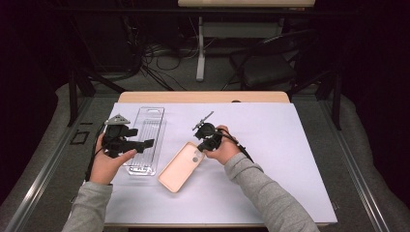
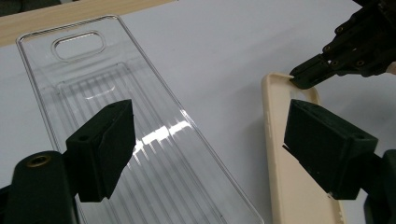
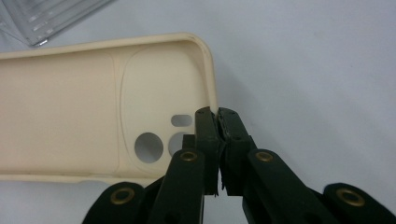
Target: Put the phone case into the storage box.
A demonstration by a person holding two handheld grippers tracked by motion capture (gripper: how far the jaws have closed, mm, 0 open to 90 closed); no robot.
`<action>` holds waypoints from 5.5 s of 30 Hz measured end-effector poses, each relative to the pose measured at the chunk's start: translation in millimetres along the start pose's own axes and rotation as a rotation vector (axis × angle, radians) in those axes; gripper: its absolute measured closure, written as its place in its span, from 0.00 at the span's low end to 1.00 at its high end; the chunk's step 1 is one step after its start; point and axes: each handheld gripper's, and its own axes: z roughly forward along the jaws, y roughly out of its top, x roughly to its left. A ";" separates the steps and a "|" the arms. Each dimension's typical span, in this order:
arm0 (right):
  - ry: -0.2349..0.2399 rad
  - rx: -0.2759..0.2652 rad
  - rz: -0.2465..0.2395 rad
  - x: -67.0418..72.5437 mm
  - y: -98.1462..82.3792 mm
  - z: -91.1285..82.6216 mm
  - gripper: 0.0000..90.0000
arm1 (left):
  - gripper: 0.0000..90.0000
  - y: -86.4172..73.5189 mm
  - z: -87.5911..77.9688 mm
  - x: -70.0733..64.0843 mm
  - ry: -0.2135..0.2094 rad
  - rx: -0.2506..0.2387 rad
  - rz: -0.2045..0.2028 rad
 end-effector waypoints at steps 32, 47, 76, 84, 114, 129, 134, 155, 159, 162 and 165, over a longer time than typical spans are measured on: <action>-0.115 -0.300 -0.020 13.7 -30.6 -51.6 0.98 | 0.18 1.6 -1.7 -11.0 -0.013 -0.014 0.017; -0.179 -0.370 -0.056 20.2 -42.3 -66.1 0.98 | 0.18 3.4 -1.5 -22.8 -0.039 -0.028 0.041; -0.251 -0.427 -0.129 38.8 -51.9 -76.5 0.98 | 0.39 4.3 5.8 -51.4 -0.192 -0.001 0.073; -0.261 -0.431 -0.143 42.2 -52.3 -76.5 0.98 | 0.47 1.4 15.0 -56.8 -0.267 0.039 0.061; -0.274 -0.440 -0.200 54.9 -52.2 -72.5 0.98 | 0.69 -7.0 32.2 -59.1 -0.437 0.132 -0.053; -0.270 -0.437 -0.207 57.4 -52.2 -71.5 0.98 | 0.80 -8.8 36.6 -62.0 -0.448 0.169 -0.060; -0.269 -0.440 -0.214 58.6 -52.0 -70.7 0.98 | 0.84 -9.3 38.2 -62.9 -0.446 0.179 -0.058; -0.254 -0.427 -0.230 63.5 -51.4 -66.7 0.98 | 0.88 -10.8 42.7 -62.8 -0.455 0.241 -0.046; -0.255 -0.426 -0.235 63.5 -51.6 -66.4 0.98 | 0.88 -11.0 43.2 -62.8 -0.452 0.245 -0.050; -0.256 -0.426 -0.236 63.5 -51.6 -66.1 0.98 | 0.88 -11.0 43.2 -63.0 -0.449 0.247 -0.053; -0.256 -0.426 -0.236 63.7 -51.7 -65.9 0.98 | 0.88 -11.1 43.3 -63.4 -0.448 0.249 -0.055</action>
